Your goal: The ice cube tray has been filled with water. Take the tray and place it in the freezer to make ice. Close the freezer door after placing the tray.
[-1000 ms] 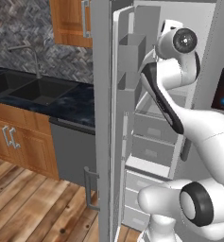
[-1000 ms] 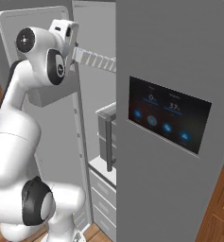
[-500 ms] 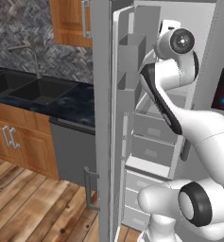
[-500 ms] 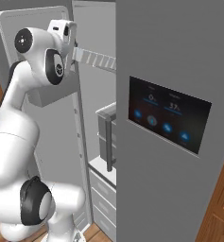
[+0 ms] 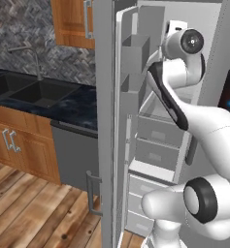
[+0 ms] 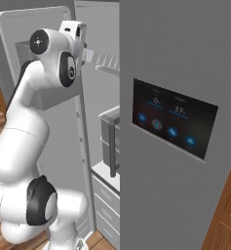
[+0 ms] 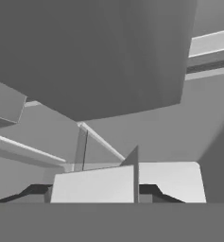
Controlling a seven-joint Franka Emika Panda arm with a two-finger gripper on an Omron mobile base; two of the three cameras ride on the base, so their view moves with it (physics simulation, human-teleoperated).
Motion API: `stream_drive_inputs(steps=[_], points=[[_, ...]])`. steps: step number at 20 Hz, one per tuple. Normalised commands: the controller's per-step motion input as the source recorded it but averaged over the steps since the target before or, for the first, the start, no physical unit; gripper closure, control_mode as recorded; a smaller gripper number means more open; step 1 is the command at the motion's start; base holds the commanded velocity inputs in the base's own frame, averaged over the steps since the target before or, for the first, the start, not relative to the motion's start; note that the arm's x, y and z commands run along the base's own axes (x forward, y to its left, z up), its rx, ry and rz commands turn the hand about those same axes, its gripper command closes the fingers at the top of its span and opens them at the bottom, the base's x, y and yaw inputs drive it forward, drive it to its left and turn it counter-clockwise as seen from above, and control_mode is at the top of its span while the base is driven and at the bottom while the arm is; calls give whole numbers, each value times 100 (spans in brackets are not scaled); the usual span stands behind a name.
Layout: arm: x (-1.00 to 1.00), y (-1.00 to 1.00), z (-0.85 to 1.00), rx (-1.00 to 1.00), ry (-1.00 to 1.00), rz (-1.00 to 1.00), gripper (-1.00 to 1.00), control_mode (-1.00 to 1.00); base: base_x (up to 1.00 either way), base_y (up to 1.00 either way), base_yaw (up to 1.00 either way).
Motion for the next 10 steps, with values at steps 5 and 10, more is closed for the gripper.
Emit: stream_drive_inputs(steps=[5, 10], points=[[27, -39, 0, 0, 0, 5, 100, -100, 0, 0, 0], [32, -27, -6, 0, 1, 3, 100, -100, 0, 0, 0]])
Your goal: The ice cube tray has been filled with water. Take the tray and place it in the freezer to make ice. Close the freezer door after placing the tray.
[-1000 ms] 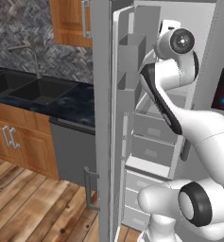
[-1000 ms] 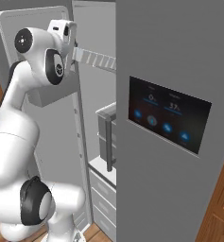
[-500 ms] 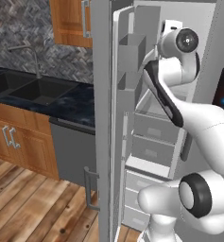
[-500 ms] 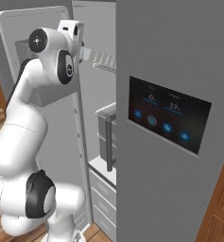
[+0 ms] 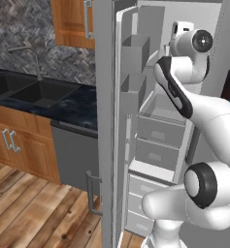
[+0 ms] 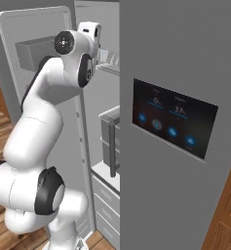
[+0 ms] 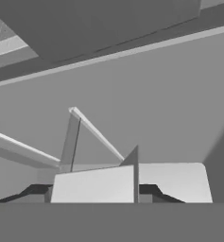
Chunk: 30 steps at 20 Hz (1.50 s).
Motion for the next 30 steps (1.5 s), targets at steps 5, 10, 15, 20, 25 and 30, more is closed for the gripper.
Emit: stream_drive_inputs(steps=[5, 10, 15, 20, 25, 30], points=[[41, -15, -13, 0, 2, 3, 100, -100, 0, 0, 0], [48, -9, -15, 0, 2, 3, 100, -100, 0, 0, 0], [48, -14, -17, 0, 2, 2, 100, -100, 0, 0, 0], [40, -22, -23, 0, 1, 1, 100, -100, 0, 0, 0], [37, -21, -31, 0, 4, 0, 100, -100, 0, 0, 0], [37, -2, -44, 0, 4, 0, -100, -100, 0, 0, 0]])
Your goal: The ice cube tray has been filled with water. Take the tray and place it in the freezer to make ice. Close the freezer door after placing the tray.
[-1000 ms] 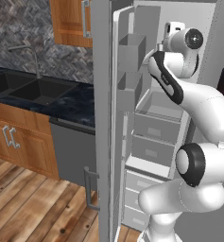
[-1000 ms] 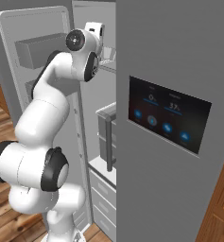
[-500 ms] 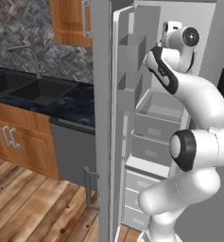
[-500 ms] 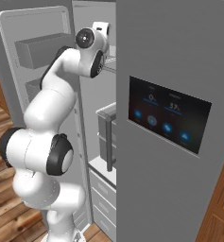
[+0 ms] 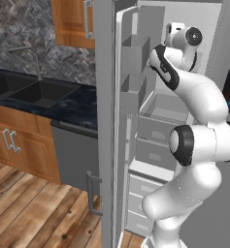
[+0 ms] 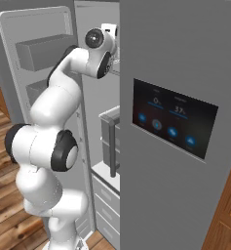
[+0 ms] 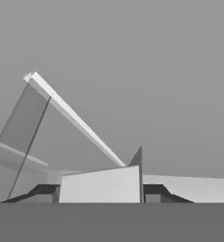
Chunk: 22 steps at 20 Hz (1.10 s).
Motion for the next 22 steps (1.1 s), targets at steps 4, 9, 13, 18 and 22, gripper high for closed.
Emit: stream_drive_inputs(steps=[4, 9, 13, 18, 22], points=[[33, -1, -52, 0, 1, 0, -100, -100, 0, 0, 0], [18, -7, -35, 0, 0, 0, -100, -100, 0, 0, 0], [-33, -2, 14, 0, 0, 0, -100, -100, 0, 0, 0], [-80, 14, 35, 0, 0, 0, -100, -100, 0, 0, 0], [-93, 32, 14, 0, 1, 0, -100, -100, 0, 0, 0]])
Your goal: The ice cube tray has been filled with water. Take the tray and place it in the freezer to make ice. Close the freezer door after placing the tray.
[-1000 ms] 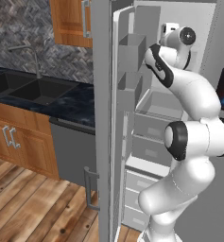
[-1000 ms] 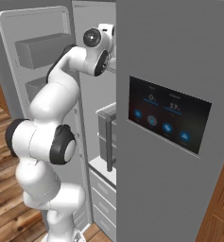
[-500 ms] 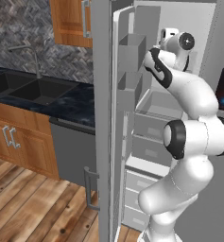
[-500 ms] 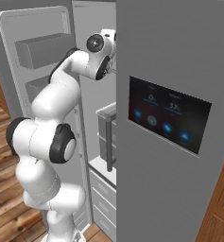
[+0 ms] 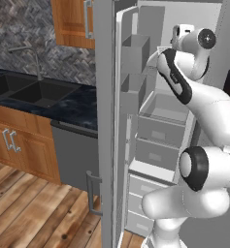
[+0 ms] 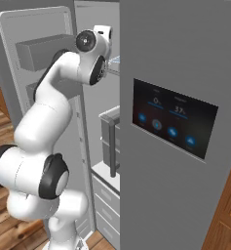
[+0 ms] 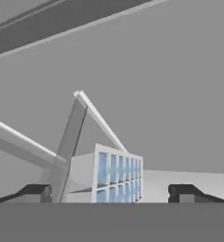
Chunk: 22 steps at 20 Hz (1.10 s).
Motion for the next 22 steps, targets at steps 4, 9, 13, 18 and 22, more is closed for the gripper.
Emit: stream_drive_inputs(steps=[4, 9, 13, 18, 22], points=[[-100, 59, 0, 0, 10, 0, -100, -100, 0, 0, 0], [-100, 33, 1, 0, 5, -3, -100, -100, 0, 0, 0], [-100, 14, 9, 0, 0, -4, -100, -100, 0, 0, 0], [-87, 9, 1, 0, 0, -3, -100, -100, 0, 0, 0], [-75, 11, 0, 0, 0, -1, -100, -100, 0, 0, 0]])
